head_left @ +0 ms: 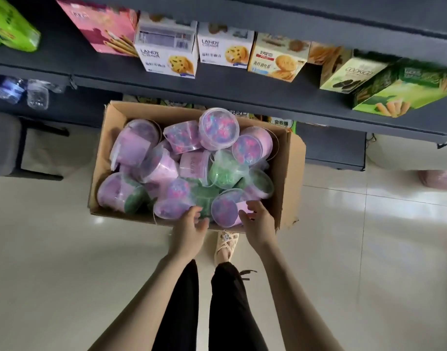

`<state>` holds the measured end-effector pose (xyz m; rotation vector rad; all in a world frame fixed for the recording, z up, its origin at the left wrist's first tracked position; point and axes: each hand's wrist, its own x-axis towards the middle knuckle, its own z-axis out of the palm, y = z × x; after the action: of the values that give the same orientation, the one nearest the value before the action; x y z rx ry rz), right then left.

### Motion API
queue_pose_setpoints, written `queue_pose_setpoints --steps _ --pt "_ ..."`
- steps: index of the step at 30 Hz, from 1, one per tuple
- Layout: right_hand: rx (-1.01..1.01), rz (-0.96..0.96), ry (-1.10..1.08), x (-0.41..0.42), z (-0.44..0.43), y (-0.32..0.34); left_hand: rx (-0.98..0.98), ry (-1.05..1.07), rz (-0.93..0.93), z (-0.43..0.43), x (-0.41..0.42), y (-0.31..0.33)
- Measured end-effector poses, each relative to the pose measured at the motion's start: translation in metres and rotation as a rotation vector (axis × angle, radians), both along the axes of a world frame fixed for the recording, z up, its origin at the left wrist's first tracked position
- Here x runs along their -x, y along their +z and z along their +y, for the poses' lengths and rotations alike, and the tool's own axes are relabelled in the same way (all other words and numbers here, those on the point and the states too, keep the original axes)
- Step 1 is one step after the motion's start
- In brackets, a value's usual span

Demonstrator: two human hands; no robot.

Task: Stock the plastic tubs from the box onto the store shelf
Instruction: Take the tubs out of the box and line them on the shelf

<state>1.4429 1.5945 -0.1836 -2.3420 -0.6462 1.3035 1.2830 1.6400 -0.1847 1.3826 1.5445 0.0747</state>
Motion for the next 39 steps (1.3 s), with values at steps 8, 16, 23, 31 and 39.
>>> queue_pose_setpoints --steps 8,16,23,31,39 --pt "0.107 0.185 -0.178 -0.013 -0.02 -0.08 0.163 0.178 0.0 -0.006 -0.045 -0.078" --pt "-0.174 0.208 -0.35 -0.007 -0.012 -0.072 0.437 0.396 -0.05 0.0 -0.062 -0.085" --pt "-0.211 0.57 -0.622 0.014 0.018 -0.051 0.603 0.848 -0.486 0.008 -0.041 -0.057" --pt "-0.255 0.665 -0.714 0.032 0.035 -0.058 -0.094 0.303 0.082 0.027 0.018 -0.047" --pt "-0.284 0.592 -0.689 0.029 0.028 -0.068 0.134 0.24 0.394 0.066 0.039 -0.091"
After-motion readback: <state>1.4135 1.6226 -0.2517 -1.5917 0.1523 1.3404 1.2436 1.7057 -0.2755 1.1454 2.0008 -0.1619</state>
